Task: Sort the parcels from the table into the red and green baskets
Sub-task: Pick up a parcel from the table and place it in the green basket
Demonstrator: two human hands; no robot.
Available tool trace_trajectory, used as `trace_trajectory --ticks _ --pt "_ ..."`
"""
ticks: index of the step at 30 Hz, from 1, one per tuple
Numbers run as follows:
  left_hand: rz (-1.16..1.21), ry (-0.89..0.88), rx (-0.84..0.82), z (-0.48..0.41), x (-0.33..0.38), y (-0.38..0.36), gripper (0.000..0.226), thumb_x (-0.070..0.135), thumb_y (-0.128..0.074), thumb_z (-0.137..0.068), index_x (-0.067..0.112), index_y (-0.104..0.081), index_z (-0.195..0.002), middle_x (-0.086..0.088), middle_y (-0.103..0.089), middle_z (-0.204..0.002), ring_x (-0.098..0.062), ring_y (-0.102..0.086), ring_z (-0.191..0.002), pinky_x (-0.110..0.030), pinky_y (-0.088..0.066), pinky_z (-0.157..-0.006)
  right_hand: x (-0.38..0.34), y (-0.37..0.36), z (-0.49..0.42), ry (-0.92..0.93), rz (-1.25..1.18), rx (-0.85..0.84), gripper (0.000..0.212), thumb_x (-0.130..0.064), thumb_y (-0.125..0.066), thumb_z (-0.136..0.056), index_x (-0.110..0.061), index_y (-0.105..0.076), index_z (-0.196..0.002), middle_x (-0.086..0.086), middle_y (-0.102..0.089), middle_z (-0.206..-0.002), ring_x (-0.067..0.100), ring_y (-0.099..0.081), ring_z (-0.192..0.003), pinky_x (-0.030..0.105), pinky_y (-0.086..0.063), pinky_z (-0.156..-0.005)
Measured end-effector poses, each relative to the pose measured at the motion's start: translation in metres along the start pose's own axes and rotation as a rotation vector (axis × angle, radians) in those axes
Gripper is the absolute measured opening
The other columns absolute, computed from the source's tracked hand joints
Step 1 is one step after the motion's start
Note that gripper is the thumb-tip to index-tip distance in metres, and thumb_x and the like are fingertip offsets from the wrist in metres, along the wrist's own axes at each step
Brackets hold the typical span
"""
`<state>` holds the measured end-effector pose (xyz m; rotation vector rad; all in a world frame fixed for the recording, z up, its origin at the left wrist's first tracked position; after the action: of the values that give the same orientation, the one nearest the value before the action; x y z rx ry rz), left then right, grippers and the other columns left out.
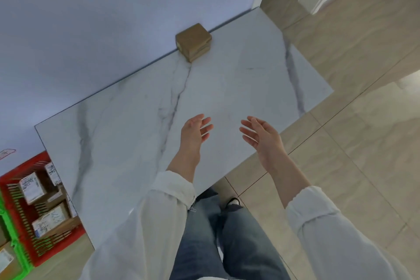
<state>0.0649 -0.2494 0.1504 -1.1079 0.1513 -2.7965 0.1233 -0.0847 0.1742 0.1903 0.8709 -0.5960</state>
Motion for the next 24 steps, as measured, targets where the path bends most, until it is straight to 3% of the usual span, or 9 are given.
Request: trace_trajectory --ticks 4,14,20,24 --pt "0.071 -0.036 0.044 -0.026 0.029 -0.014 0.027 0.017 -0.036 -0.099 0.011 -0.053 -0.118 -0.004 -0.063 -0.112 -0.018 -0.062 -0.096 -0.025 -0.047 -0.085 -0.036 -0.015 -0.038 0.001 0.033 -0.042 0.020 -0.017 -0.050 -0.096 -0.008 -0.059 -0.111 0.000 -0.066 -0.096 0.019 -0.063 -0.093 0.027 -0.051 -0.083" --pt "0.164 -0.094 0.246 -0.111 0.066 -0.073 0.021 0.016 -0.038 -0.098 0.013 -0.054 -0.112 -0.003 -0.065 -0.108 -0.019 -0.063 -0.093 -0.026 -0.047 -0.080 -0.089 -0.035 -0.169 -0.072 0.173 -0.218 0.018 -0.018 -0.053 -0.094 -0.009 -0.059 -0.109 0.002 -0.067 -0.100 0.020 -0.063 -0.093 0.027 -0.051 -0.080" --pt "0.172 -0.048 0.334 -0.171 0.078 -0.108 0.025 0.019 -0.042 -0.098 0.012 -0.050 -0.120 -0.007 -0.062 -0.118 -0.019 -0.061 -0.096 -0.027 -0.046 -0.083 -0.113 -0.049 -0.265 -0.079 0.270 -0.241 0.021 -0.024 -0.054 -0.093 -0.011 -0.056 -0.109 0.005 -0.064 -0.111 0.018 -0.061 -0.097 0.026 -0.050 -0.080" --pt "0.140 -0.044 0.351 -0.214 0.093 -0.109 0.036 0.025 -0.047 -0.096 0.015 -0.043 -0.130 -0.006 -0.056 -0.125 -0.019 -0.058 -0.108 -0.031 -0.043 -0.096 -0.123 -0.072 -0.318 -0.018 0.408 -0.267 0.032 -0.031 -0.056 -0.091 -0.015 -0.054 -0.118 0.006 -0.060 -0.120 0.015 -0.060 -0.101 0.029 -0.049 -0.084"
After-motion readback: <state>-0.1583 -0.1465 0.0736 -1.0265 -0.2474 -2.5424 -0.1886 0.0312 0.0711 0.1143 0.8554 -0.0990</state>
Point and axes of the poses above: each hand's wrist, its own z-axis away from the middle knuckle, its own y-axis out of the back of the hand, x = y × z, the point moved 5 cm from there along -z, towards the middle knuckle
